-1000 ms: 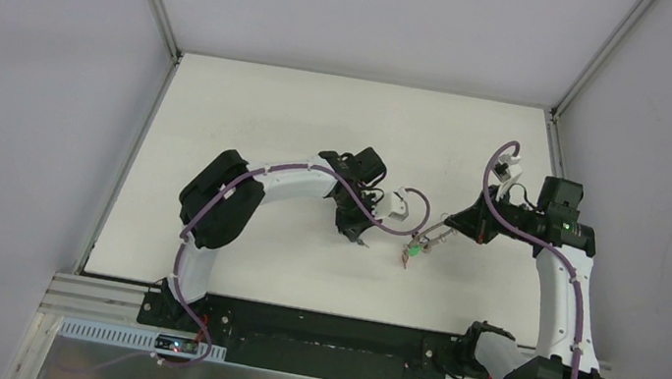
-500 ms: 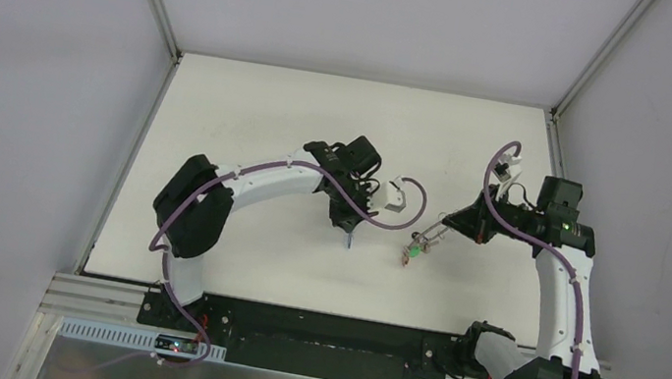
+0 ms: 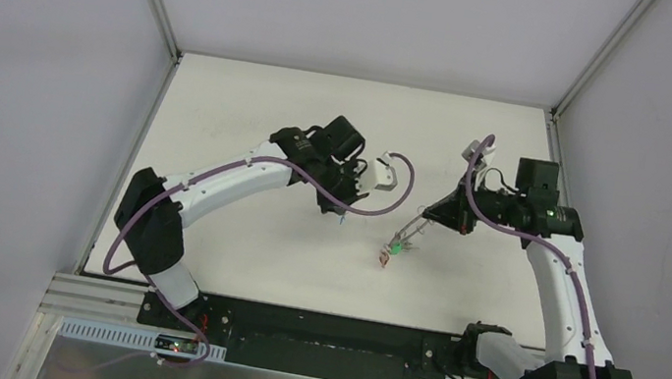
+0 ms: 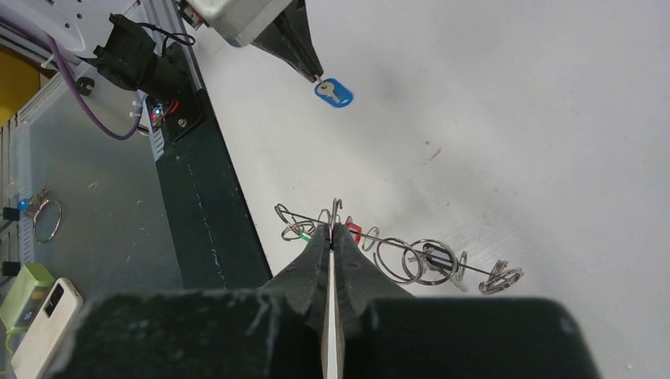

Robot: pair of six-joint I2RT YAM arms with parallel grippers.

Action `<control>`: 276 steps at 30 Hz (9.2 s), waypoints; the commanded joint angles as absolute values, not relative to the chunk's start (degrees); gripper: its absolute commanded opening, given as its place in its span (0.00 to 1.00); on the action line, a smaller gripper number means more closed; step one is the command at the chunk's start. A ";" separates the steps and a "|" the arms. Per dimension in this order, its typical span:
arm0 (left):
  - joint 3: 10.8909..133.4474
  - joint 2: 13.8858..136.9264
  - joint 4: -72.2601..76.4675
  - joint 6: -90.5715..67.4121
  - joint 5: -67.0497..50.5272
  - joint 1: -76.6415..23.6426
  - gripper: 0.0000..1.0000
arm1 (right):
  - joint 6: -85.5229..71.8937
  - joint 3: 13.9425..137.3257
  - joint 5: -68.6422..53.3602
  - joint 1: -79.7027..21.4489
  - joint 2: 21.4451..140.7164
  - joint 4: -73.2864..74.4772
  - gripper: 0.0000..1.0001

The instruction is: Put the keys on the keyring

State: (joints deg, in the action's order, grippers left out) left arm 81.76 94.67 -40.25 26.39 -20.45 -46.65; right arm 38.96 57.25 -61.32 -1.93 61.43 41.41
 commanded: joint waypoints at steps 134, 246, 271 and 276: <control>82.70 77.52 -40.79 26.73 -44.52 -46.14 0.00 | 1.76 51.70 -81.82 -28.74 73.30 -10.14 0.00; 82.62 80.07 -41.40 23.94 -45.57 -47.44 0.00 | 5.69 52.06 -82.27 -27.50 73.04 -6.77 0.00; 84.56 80.14 -41.16 22.95 -42.39 -47.46 0.00 | 8.36 52.45 -81.48 -28.47 73.37 -3.91 0.00; 84.98 80.24 -40.69 22.09 -40.86 -47.41 0.00 | 9.73 52.69 -81.15 -28.78 73.39 -2.54 0.00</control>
State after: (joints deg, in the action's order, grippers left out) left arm 82.43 80.27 -41.17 22.94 -41.36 -46.81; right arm 6.94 51.03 -80.09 -28.34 74.65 -2.96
